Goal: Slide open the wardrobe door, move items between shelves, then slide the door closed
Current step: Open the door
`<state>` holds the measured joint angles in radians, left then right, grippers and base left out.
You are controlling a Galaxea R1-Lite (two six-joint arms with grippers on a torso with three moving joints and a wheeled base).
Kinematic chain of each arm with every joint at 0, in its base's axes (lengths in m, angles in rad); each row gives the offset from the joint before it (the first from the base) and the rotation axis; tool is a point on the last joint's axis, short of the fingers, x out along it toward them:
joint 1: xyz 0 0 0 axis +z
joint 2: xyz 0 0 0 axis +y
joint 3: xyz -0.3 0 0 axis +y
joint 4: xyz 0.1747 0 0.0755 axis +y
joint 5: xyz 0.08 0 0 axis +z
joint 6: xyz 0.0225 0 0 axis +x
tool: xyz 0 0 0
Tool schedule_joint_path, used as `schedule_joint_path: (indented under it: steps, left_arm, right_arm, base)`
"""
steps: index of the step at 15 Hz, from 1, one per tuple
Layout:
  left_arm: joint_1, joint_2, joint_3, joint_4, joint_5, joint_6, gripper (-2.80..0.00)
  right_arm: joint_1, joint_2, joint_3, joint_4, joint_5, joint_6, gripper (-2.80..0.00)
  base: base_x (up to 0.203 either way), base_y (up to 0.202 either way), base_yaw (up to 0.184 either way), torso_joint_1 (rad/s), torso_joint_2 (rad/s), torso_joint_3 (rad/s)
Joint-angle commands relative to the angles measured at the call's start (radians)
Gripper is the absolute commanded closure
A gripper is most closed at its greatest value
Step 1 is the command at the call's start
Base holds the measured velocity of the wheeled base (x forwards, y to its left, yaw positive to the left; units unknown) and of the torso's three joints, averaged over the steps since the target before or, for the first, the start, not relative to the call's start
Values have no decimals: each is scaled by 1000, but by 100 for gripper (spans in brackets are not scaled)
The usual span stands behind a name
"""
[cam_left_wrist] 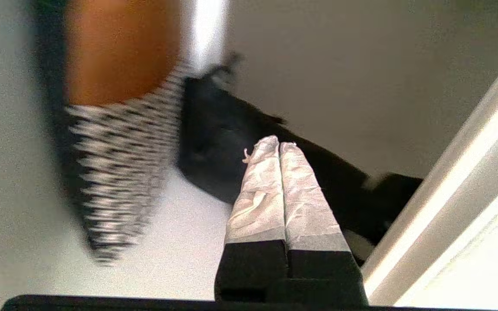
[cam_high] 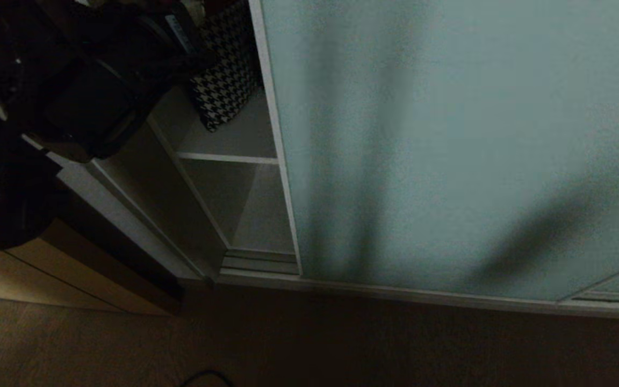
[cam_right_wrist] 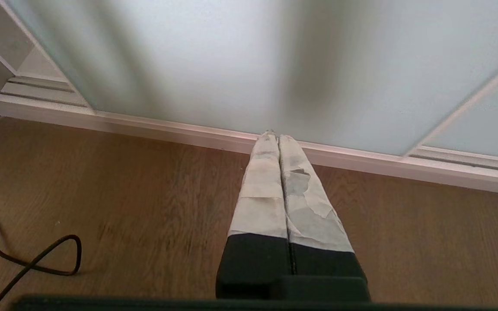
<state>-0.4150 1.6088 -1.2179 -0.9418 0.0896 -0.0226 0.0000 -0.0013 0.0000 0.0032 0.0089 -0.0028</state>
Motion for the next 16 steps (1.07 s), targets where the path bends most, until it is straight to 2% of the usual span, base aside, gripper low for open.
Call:
schedule_joint_path:
  steps: [1, 5, 12, 16]
  left_arm:
    - [-39, 49, -30, -3, 4, 2, 0]
    - [-90, 160, -151, -3, 42, 22, 0]
    - [-262, 325, -273, -9, 89, 77, 0]
    - [-321, 435, -384, -9, 100, 102, 0]
  right_arm:
    - [0, 1, 0, 0, 0, 0, 0]
    - [0, 1, 0, 0, 0, 0, 0]
    - [0, 1, 0, 0, 0, 0, 0]
    - [0, 1, 0, 0, 0, 0, 0]
  base:
    - [0, 0, 0, 0, 0, 0]
    - [0, 0, 0, 0, 0, 0]
    - [0, 0, 0, 0, 0, 0]
    - [0, 0, 0, 0, 0, 0]
